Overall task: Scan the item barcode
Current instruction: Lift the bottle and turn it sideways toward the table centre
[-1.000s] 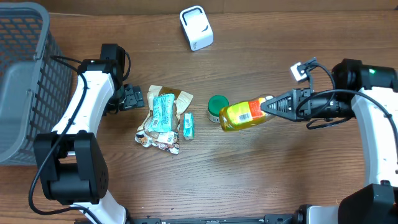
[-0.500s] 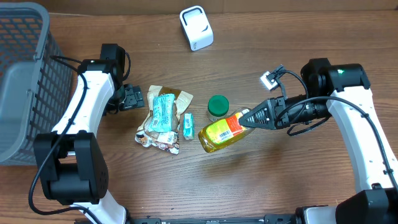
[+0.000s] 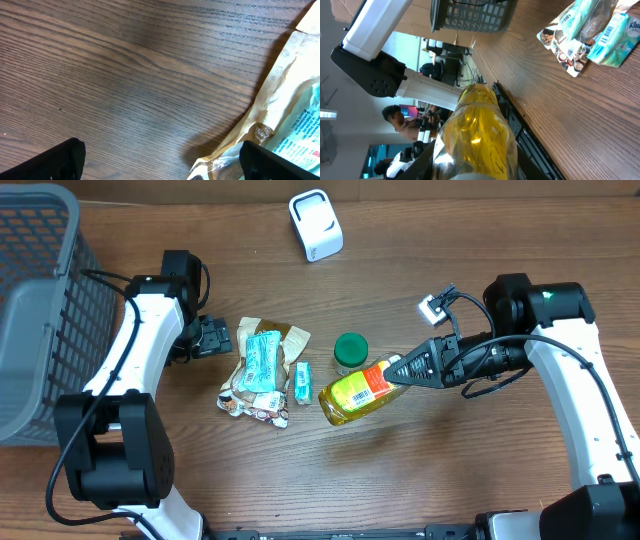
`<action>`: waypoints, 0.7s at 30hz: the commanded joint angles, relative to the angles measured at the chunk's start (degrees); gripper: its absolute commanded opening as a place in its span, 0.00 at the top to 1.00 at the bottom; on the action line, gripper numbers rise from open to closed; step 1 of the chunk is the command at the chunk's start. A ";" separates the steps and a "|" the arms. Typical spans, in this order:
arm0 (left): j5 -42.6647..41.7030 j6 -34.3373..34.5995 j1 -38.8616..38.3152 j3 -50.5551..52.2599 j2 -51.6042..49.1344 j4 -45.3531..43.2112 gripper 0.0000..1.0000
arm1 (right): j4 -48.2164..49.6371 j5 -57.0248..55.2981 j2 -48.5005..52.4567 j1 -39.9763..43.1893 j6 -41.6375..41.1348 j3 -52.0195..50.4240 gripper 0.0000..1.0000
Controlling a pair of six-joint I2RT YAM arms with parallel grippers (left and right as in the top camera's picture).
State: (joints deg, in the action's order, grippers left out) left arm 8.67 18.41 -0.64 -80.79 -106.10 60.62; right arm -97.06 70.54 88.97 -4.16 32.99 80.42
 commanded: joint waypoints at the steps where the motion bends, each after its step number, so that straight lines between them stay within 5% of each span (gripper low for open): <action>1: 0.46 -0.42 0.31 -0.90 0.46 -0.04 0.01 | -0.04 3.30 -1.38 -0.24 -0.17 0.20 0.96; 21: 0.46 -0.42 0.31 -0.90 0.46 -0.04 0.00 | 3.76 4.09 -1.38 -0.22 0.04 0.20 0.96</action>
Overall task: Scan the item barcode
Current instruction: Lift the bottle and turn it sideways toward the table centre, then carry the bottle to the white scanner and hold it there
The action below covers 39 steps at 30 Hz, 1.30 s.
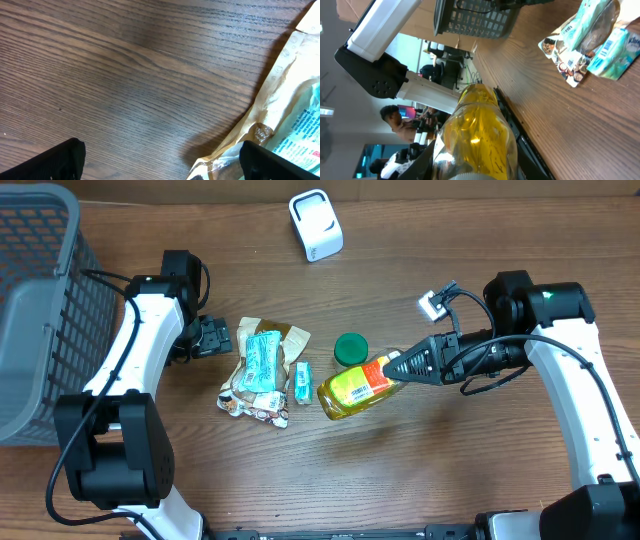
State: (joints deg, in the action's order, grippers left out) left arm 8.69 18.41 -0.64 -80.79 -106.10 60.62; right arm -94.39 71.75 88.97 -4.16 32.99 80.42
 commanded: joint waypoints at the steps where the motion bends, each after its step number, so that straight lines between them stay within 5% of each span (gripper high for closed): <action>1: 0.44 -0.42 0.31 -0.90 0.46 -0.04 0.00 | 2.14 2.93 -1.38 -0.22 0.04 0.20 0.96; 9: 0.44 -0.42 0.31 -0.90 0.46 -0.04 0.00 | 19.63 0.15 -1.20 -0.24 -13.35 0.20 0.96; 19: 0.44 -0.42 0.31 -0.90 0.48 -0.04 0.00 | 38.69 -40.57 -1.20 -0.22 -38.49 0.20 0.91; 23: 0.44 -0.42 0.31 -0.90 0.46 -0.04 0.00 | 49.42 -44.81 -1.20 -0.22 -43.56 0.24 0.86; 31: 0.44 -0.42 0.31 -0.90 0.46 -0.04 0.00 | 61.99 -59.34 -1.11 -2.82 -44.68 8.37 0.94; 39: 0.44 -0.42 0.31 -0.90 0.46 -0.04 0.00 | 72.54 -77.99 1.97 -13.38 -26.25 16.31 0.94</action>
State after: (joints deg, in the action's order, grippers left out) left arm 8.69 18.41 -0.64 -80.79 -106.10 60.62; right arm -24.08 3.36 89.84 -14.24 -1.83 94.56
